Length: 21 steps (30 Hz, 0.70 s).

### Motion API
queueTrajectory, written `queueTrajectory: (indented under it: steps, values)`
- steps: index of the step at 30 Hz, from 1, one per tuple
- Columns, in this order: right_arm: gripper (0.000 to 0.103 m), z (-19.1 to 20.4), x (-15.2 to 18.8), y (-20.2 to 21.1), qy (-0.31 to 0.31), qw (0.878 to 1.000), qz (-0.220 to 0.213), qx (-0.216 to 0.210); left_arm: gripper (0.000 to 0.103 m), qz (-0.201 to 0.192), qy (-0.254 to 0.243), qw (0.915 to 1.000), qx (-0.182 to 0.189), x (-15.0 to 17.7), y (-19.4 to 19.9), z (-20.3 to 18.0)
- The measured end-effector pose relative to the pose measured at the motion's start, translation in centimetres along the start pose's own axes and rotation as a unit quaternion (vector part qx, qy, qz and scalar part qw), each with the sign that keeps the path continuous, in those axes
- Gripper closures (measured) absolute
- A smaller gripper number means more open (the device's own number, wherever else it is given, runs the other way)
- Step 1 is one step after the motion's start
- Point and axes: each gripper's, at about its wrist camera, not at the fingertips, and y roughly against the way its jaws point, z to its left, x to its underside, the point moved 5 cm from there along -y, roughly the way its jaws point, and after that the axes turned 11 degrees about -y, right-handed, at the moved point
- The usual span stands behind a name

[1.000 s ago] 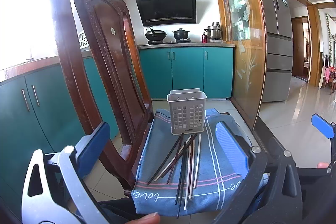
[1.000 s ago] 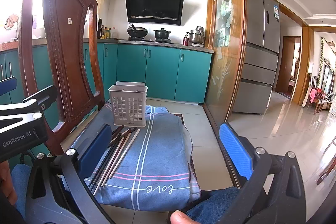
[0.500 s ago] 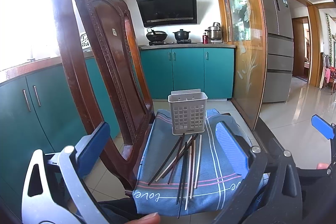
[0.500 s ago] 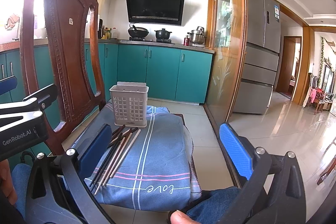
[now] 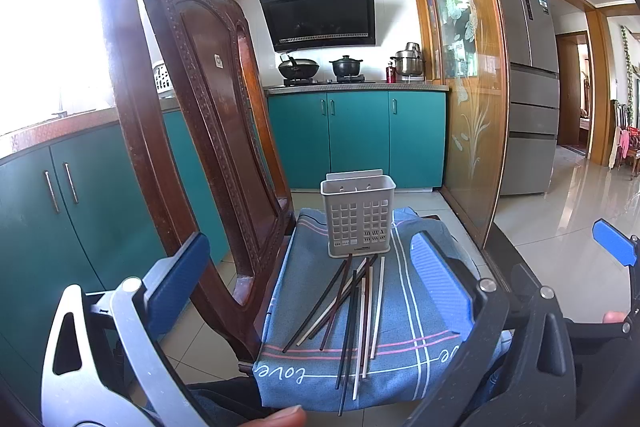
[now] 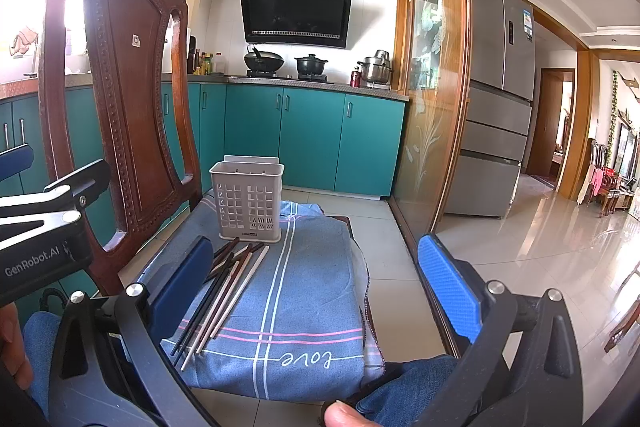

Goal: Organize utensils

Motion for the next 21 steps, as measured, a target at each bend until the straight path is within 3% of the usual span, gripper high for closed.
queueTrajectory:
  steps: [21]
  values:
    - [0.003,0.03,-0.01,0.11,0.001,1.0,-0.001,0.001,0.003,0.0,0.001,1.0,0.001,0.02,0.01,-0.09]
